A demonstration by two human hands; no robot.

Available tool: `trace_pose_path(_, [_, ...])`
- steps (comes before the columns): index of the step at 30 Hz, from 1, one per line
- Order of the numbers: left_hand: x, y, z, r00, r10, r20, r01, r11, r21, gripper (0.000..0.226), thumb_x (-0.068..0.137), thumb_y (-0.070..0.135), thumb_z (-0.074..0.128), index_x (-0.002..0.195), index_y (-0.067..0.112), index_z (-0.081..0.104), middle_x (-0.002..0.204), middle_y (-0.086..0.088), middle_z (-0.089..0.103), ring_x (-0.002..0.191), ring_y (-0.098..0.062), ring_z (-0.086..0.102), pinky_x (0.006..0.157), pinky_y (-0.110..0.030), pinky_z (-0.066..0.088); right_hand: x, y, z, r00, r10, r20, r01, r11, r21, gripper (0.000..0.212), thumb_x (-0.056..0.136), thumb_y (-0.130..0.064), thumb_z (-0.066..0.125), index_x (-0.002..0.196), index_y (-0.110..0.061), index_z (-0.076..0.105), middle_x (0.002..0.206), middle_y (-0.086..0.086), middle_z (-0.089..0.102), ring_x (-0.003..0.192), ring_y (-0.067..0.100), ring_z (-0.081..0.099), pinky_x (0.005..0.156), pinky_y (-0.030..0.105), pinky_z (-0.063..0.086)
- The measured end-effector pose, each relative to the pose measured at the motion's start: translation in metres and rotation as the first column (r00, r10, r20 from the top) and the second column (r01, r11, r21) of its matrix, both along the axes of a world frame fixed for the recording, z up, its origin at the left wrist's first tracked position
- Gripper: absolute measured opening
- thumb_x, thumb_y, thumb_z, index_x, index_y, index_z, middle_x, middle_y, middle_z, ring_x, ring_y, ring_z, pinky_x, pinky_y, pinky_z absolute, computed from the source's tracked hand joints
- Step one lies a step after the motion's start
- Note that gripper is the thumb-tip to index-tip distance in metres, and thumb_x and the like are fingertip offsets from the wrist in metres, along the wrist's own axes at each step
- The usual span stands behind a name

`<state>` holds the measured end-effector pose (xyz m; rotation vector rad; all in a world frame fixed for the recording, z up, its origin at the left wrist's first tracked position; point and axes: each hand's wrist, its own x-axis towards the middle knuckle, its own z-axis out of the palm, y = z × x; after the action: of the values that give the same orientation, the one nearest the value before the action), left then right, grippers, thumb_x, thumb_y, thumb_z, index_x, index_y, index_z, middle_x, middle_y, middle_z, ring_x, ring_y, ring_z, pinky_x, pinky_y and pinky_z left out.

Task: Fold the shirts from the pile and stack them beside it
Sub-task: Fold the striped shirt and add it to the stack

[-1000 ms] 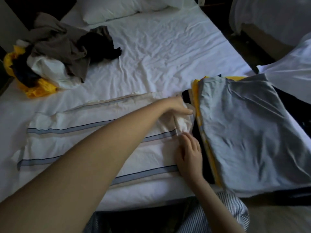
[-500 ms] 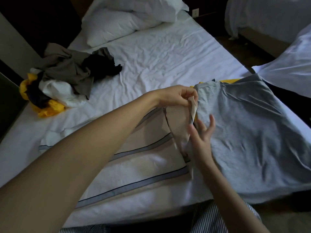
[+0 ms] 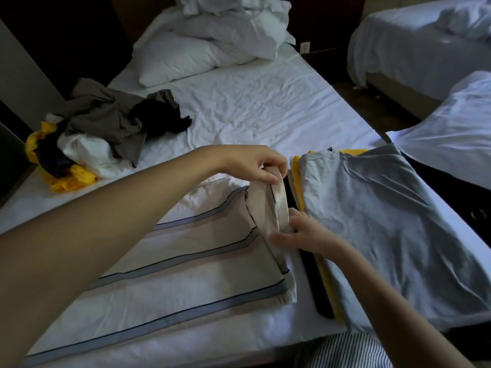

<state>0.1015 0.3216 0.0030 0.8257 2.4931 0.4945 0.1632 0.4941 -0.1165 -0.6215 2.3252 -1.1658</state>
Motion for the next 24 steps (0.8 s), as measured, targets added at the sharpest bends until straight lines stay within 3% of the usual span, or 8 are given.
trace_pose_path(3, [0.0,-0.002,0.004,0.999,-0.041,-0.017,0.037,0.982,-0.187,0.01,0.092,0.016,0.06,0.099,0.01,0.061,0.073,0.013,0.051,0.065,-0.001,0.045,0.059,-0.012,0.034,-0.003,0.008,0.004,0.984,0.049,-0.171,0.0,0.961,0.277,0.023,0.086,-0.039,0.064,0.089,-0.017,0.069,0.102,-0.007,0.051,0.107,0.011,0.041,0.088,0.021,0.033])
trace_pose_path(6, [-0.002,-0.003,0.008,0.995,-0.072,-0.074,0.05,0.962,-0.269,0.005,0.09,0.016,0.062,0.092,0.013,0.059,0.088,-0.006,0.055,0.076,-0.016,0.047,0.064,-0.021,0.035,-0.004,0.02,0.013,0.968,0.035,-0.248,0.071,0.912,0.404,0.036,0.089,-0.046,0.056,0.08,-0.013,0.067,0.073,0.001,0.053,0.072,0.016,0.05,0.062,0.015,0.028])
trace_pose_path(8, [-0.005,-0.002,0.009,0.982,-0.075,-0.174,0.032,0.971,-0.236,0.007,0.089,0.014,0.063,0.092,0.009,0.061,0.094,-0.011,0.056,0.081,-0.02,0.049,0.068,-0.025,0.036,-0.001,0.026,0.014,0.966,-0.093,-0.24,0.164,0.94,0.3,0.039,0.09,-0.039,0.059,0.066,-0.008,0.063,0.054,-0.002,0.044,0.053,0.012,0.043,0.052,0.018,0.027])
trace_pose_path(10, [-0.006,-0.001,0.012,0.957,-0.052,-0.286,0.007,0.988,-0.157,0.011,0.089,0.014,0.063,0.095,0.005,0.064,0.094,-0.008,0.056,0.082,-0.017,0.047,0.072,-0.024,0.036,0.005,0.029,0.011,0.953,-0.288,-0.092,0.293,0.955,0.044,0.039,0.09,-0.031,0.061,0.057,-0.01,0.059,0.046,-0.007,0.042,0.045,0.008,0.039,0.048,0.021,0.03])
trace_pose_path(14, [-0.005,-0.003,0.01,0.918,0.004,-0.397,0.003,1.0,0.016,0.01,0.088,0.006,0.061,0.095,0.002,0.066,0.092,-0.003,0.054,0.08,-0.012,0.045,0.072,-0.019,0.035,0.014,0.026,-0.001,0.822,-0.497,0.277,0.567,0.751,-0.337,0.034,0.092,-0.027,0.057,0.067,-0.008,0.068,0.064,0.008,0.057,0.061,0.017,0.051,0.06,0.025,0.038])
trace_pose_path(17, [-0.003,0.003,-0.002,0.909,0.084,-0.409,-0.021,0.987,0.157,0.011,0.085,0.001,0.059,0.094,0.002,0.066,0.09,0.001,0.052,0.074,-0.003,0.045,0.07,-0.011,0.033,0.013,0.018,-0.007,0.792,-0.488,0.367,0.607,0.697,-0.382,0.021,0.093,-0.013,0.054,0.075,-0.01,0.065,0.076,0.005,0.062,0.076,0.016,0.059,0.072,0.023,0.045])
trace_pose_path(20, [-0.003,0.019,-0.022,0.914,0.143,-0.379,-0.045,0.966,0.254,0.015,0.081,-0.003,0.057,0.092,0.0,0.066,0.089,-0.003,0.055,0.074,-0.008,0.047,0.07,-0.011,0.033,0.012,0.016,-0.007,0.833,-0.358,0.422,0.543,0.677,-0.498,0.016,0.09,-0.016,0.058,0.105,-0.02,0.063,0.105,-0.002,0.064,0.105,0.014,0.059,0.086,0.028,0.046])
trace_pose_path(24, [-0.004,0.044,-0.049,0.961,0.149,-0.231,-0.079,0.955,0.287,0.022,0.082,-0.003,0.056,0.1,0.003,0.066,0.094,-0.003,0.058,0.086,-0.014,0.052,0.075,-0.02,0.04,0.006,0.017,0.005,0.877,-0.29,0.384,0.477,0.623,-0.62,0.026,0.088,-0.028,0.054,0.112,-0.019,0.06,0.097,-0.007,0.07,0.092,0.005,0.065,0.074,0.017,0.051])
